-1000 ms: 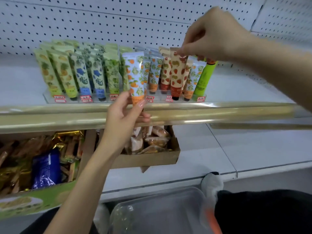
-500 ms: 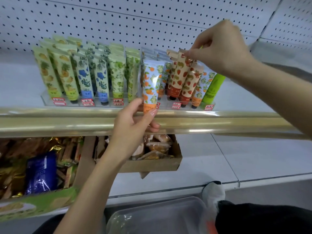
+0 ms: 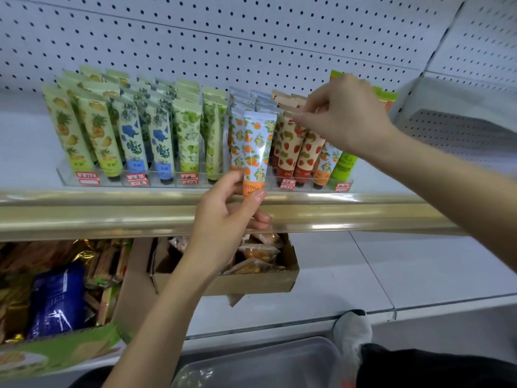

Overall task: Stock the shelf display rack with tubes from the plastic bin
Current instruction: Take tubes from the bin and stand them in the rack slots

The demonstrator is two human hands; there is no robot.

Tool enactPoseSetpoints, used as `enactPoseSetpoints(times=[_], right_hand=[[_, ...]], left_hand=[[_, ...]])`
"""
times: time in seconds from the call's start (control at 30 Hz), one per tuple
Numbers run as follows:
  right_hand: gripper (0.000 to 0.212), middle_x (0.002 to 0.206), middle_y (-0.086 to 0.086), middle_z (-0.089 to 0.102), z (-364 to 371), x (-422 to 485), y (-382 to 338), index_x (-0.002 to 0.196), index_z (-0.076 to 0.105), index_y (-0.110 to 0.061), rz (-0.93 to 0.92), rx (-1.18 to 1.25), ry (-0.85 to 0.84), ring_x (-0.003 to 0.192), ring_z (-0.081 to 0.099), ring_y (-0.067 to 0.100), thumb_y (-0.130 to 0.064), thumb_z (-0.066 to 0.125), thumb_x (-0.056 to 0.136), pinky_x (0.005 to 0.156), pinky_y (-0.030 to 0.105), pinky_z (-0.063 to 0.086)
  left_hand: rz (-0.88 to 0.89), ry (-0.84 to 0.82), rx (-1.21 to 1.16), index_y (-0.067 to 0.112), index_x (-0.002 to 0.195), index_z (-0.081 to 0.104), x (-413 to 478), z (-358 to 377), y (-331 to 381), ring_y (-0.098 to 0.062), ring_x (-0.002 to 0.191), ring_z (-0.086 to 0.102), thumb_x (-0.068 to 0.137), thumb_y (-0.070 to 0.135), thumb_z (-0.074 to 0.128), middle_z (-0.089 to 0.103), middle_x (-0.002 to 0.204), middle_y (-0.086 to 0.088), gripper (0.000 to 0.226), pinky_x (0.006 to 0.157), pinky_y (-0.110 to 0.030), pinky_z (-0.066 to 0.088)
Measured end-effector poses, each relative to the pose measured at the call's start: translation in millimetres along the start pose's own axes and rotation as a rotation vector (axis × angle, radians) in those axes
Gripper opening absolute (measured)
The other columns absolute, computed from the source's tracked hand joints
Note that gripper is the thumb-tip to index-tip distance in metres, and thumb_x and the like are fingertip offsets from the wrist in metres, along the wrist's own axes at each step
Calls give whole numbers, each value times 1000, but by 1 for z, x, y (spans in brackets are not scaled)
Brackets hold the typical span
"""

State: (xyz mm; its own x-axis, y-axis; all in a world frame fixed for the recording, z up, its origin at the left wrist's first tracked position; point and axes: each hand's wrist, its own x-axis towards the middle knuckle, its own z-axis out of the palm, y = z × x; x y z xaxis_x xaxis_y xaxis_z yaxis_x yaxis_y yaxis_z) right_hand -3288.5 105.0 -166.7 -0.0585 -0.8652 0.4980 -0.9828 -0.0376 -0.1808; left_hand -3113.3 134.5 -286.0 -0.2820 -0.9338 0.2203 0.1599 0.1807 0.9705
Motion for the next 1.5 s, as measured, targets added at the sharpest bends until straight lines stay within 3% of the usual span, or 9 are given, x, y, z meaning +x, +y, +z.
enactPoseSetpoints(times=[0.17,0.3,0.5,0.7,1.03,1.17,1.23,1.4,1.5], right_hand=[[20,57,-7,55,-4,0,2,79,72,-20,-14,-15,-49,64,55,14,-37,65,86,65,27,44],[18,55,-9,54,-6,1,2,75,70,-21,-4,16,-83,57,51,6,-35,66,85,65,25,42],[18,54,-9,50,0,0,0,80,73,-14,-7,22,-18,66,56,18,-30,66,86,69,32,51],[20,57,-9,53,-5,3,-1,80,74,-17,28,8,-75,63,53,13,-35,66,85,63,26,38],[18,43,-10,51,-13,-5,2,80,71,-22,40,142,-21,47,48,5,-37,63,88,55,26,38],[19,40,-17,50,-21,-9,-8,77,69,-28,-65,199,-49,43,45,1,-45,64,83,55,26,35],[19,44,-11,50,-23,-11,-16,77,69,-30,-115,198,-120,45,45,1,-48,67,79,53,24,34],[26,53,3,50,-30,-12,-29,73,74,-13,-140,290,-284,46,37,7,-39,75,76,46,16,29],[28,58,11,47,-35,-11,-29,75,73,-1,-128,420,-335,54,35,14,-29,78,75,47,16,27]], left_hand=[[-9,-2,-34,20,107,57,1,3,0,-14,61,68,91,8,58,68,99,-10,20,59,-24,57],[-28,13,-40,11,117,55,1,2,-2,-15,61,68,91,8,58,67,100,-11,26,59,-24,57],[-34,26,-37,8,121,54,2,1,-2,-15,60,67,91,7,58,67,101,-12,30,58,-24,56],[-32,23,-41,10,118,56,1,-2,-2,-16,61,67,91,8,59,67,101,-12,27,58,-24,57],[-27,30,-54,6,119,54,0,-4,-3,-16,60,66,91,8,58,66,103,-15,29,58,-24,57],[6,-5,-70,16,111,58,-3,-2,0,-16,61,67,83,16,63,68,100,-11,28,59,-24,57],[25,-22,-83,22,105,59,-4,-1,3,-15,60,66,75,24,63,69,99,-9,31,58,-23,56],[54,-48,-55,27,106,60,-6,-1,0,-16,63,68,78,25,62,71,100,0,29,60,-25,56],[136,55,175,34,111,58,-6,-5,-7,-10,71,67,93,22,59,69,102,11,22,62,-27,55]])
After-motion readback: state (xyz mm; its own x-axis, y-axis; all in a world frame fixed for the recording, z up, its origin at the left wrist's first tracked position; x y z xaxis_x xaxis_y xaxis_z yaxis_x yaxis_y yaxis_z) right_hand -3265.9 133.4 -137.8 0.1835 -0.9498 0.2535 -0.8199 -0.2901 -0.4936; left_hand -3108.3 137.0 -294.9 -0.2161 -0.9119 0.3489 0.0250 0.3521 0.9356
